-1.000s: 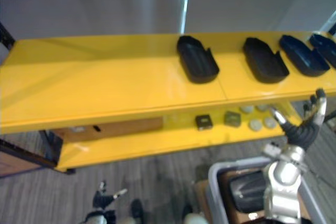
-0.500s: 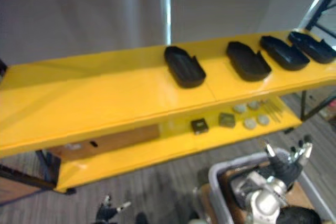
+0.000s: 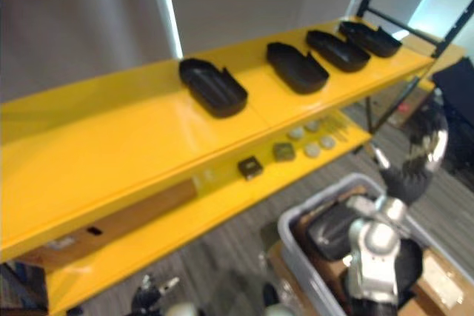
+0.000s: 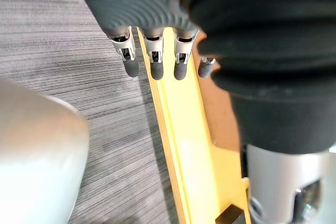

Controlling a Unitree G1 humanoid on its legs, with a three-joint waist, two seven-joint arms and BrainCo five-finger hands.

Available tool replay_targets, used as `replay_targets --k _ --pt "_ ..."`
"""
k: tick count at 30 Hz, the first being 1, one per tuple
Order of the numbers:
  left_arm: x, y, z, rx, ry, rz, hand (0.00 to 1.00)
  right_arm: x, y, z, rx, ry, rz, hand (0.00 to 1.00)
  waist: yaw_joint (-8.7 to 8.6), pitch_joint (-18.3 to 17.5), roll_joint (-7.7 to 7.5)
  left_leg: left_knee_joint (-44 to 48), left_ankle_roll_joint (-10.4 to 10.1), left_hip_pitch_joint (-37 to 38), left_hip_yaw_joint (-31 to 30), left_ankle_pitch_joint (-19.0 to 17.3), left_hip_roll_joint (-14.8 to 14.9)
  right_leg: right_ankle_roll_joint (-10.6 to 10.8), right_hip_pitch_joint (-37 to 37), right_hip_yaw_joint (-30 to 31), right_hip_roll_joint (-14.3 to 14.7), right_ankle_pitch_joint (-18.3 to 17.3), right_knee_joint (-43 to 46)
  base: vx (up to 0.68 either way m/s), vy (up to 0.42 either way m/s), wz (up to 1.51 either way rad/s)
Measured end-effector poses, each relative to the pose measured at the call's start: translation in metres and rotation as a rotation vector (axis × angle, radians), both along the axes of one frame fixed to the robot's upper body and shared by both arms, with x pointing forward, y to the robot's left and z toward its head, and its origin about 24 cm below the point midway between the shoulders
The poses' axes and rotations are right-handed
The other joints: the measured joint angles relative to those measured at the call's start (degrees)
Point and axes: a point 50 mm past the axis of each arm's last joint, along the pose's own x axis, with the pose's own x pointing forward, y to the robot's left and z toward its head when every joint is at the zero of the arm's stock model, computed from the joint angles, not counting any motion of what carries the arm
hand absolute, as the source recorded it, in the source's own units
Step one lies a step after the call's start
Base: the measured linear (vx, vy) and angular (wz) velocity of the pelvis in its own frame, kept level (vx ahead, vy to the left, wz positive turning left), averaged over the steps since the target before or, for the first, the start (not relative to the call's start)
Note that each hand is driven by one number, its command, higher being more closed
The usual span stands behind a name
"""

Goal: Walk over and take plastic housings, then place them on the shelf

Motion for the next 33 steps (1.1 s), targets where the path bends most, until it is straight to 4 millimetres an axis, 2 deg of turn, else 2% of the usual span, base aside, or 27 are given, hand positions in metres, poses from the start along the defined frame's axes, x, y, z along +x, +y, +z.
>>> replay_targets --k 1,2,4,6,9,11,16,18,19,21,24,26,27,28,29,30,31,32,33 --pt "0.0 0.002 0.0 0.006 0.001 0.002 0.0 0.003 0.003 0.002 0.0 0.001 0.001 0.0 0.31 0.1 -0.3 0.2 0.0 0.0 0.4 -0.1 0.0 0.6 -0.4 0.0 0.0 0.4 0.3 -0.06 0.093 -0.38" --pt "-0.002 0.008 0.0 0.018 0.009 0.015 0.0 0.008 0.006 0.004 0.006 0.015 -0.002 0.0 1.35 0.2 -0.5 0.7 0.1 0.0 0.7 -0.1 -0.1 0.9 -1.1 -0.6 0.2 1.4 0.8 -0.01 0.063 -0.52" --pt "-0.016 0.011 -0.006 0.018 0.068 0.034 0.0 0.015 0.006 -0.001 0.013 0.058 -0.015 0.0 2.11 0.2 -0.48 1.4 0.4 0.2 0.0 -0.3 -0.7 0.8 -1.8 -0.6 0.3 2.7 0.8 0.01 0.052 -0.65" --pt "-0.038 0.008 -0.014 0.028 0.163 -0.005 0.0 0.014 -0.004 -0.013 0.023 0.112 -0.058 0.0 1.35 1.3 0.67 1.9 1.8 0.4 0.5 -1.2 -1.2 0.7 -2.4 -0.6 0.3 3.9 1.0 -0.04 0.093 -0.58" --pt "-0.05 0.009 -0.016 0.031 0.197 -0.001 0.0 0.001 -0.024 -0.036 0.032 0.198 -0.132 0.0 0.6 2.7 0.93 2.8 2.7 1.5 2.2 -2.8 -1.3 0.8 -2.5 -0.5 0.3 4.0 1.4 -0.09 0.079 -0.48" --pt "-0.053 0.012 -0.017 0.034 0.21 0.006 0.0 -0.011 -0.035 -0.05 0.038 0.253 -0.18 0.0 -0.6 2.9 0.75 3.7 2.5 2.1 3.0 -3.9 -1.0 0.4 -2.4 -0.4 0.4 3.8 1.4 -0.12 0.064 -0.28" --pt "-0.05 0.012 -0.016 0.036 0.181 -0.007 0.0 -0.039 -0.055 -0.071 0.067 0.32 -0.29 0.0 -1.86 3.1 0.24 3.7 2.5 3.3 5.0 -5.1 -0.4 -1.2 -2.7 -0.7 0.4 3.5 1.9 -0.08 0.038 -0.32" --pt "-0.044 0.009 -0.014 0.05 0.159 -0.065 0.0 -0.054 -0.058 -0.077 0.085 0.333 -0.317 0.0 -2.09 3.1 0.31 3.7 2.5 3.3 5.0 -5.5 -0.4 -1.7 -2.9 -1.1 0.5 3.7 1.6 0.0 0.038 -0.2" --pt "-0.035 0.009 -0.01 0.071 0.131 -0.116 0.0 -0.064 -0.058 -0.085 0.094 0.358 -0.326 0.0 -2.42 3.1 0.36 3.6 2.3 3.3 4.9 -5.7 -0.1 -1.9 -2.8 -2.3 0.5 3.9 1.6 0.05 0.022 -0.05" --pt "-0.022 0.008 -0.005 0.086 0.085 -0.148 0.0 -0.073 -0.057 -0.093 0.104 0.392 -0.329 0.0 -2.52 3.0 0.5 3.7 2.2 3.3 4.8 -6.0 0.4 -1.9 -2.7 -2.7 0.9 3.9 1.6 0.08 0.024 -0.01" --pt "0.009 -0.003 0.01 0.109 -0.043 -0.247 0.0 -0.084 -0.054 -0.106 0.119 0.448 -0.335 0.0 -2.67 3.9 2.07 6.5 2.1 2.6 2.6 -7.0 1.6 -2.4 -2.8 -3.8 2.4 3.3 3.1 0.12 0.047 0.06" --pt "0.035 -0.03 0.025 0.094 -0.152 -0.414 0.0 -0.086 -0.049 -0.111 0.164 0.452 -0.331 0.0 -2.16 5.6 4.17 9.3 2.5 2.3 0.9 -8.9 3.1 -2.3 -5.4 -4.3 4.4 3.3 9.0 0.05 0.071 -0.25" --pt "0.046 -0.046 0.032 0.075 -0.193 -0.521 0.0 -0.091 -0.044 -0.117 0.205 0.458 -0.326 0.0 -2.78 7.0 4.67 10.5 2.5 2.8 1.2 -9.1 3.1 -2.3 -7.1 -5.8 5.1 3.3 13.8 0.0 0.07 -0.28" --pt "0.048 -0.053 0.035 0.06 -0.209 -0.556 0.0 -0.095 -0.041 -0.121 0.226 0.47 -0.32 0.0 -3.07 7.7 4.53 10.8 2.4 3.7 1.8 -9.0 3.0 -2.3 -7.5 -6.6 5.1 3.3 15.6 -0.03 0.117 -0.42" --pt "0.048 -0.066 0.038 0.032 -0.223 -0.606 0.0 -0.108 -0.036 -0.126 0.233 0.499 -0.307 0.0 -3.39 8.1 4.15 10.7 2.5 5.7 3.1 -9.0 2.4 -2.6 -7.5 -9.6 4.4 3.5 17.6 -0.07 0.153 -0.88" --pt "0.048 -0.072 0.041 0.022 -0.224 -0.632 0.0 -0.116 -0.031 -0.125 0.204 0.504 -0.27 0.0 -3.53 8.5 3.33 8.4 3.3 8.0 5.1 -8.6 1.3 -4.4 -7.6 -12.4 3.4 5.4 17.6 -0.11 0.136 -1.06" --pt "0.047 -0.071 0.041 0.024 -0.216 -0.633 0.0 -0.116 -0.029 -0.123 0.187 0.494 -0.244 0.0 -3.53 8.2 3.27 6.6 4.4 8.6 6.2 -8.1 1.2 -4.0 -7.5 -13.3 3.1 8.0 15.2 -0.15 0.092 -1.2" --pt "0.049 -0.065 0.04 0.042 -0.188 -0.623 0.0 -0.115 -0.027 -0.123 0.167 0.493 -0.214 0.0 -4.26 8.5 3.39 4.0 6.7 9.0 9.5 -7.0 1.3 -4.9 -9.1 -15.8 2.2 6.1 18.7 -0.18 0.082 -1.1" --pt "0.046 -0.054 0.036 0.055 -0.135 -0.602 0.0 -0.113 -0.026 -0.122 0.142 0.498 -0.189 0.0 -4.34 8.7 3.1 2.7 7.5 9.2 12.0 -6.1 1.6 -5.8 -11.2 -18.6 0.9 1.8 26.8 -0.16 0.095 -1.04"
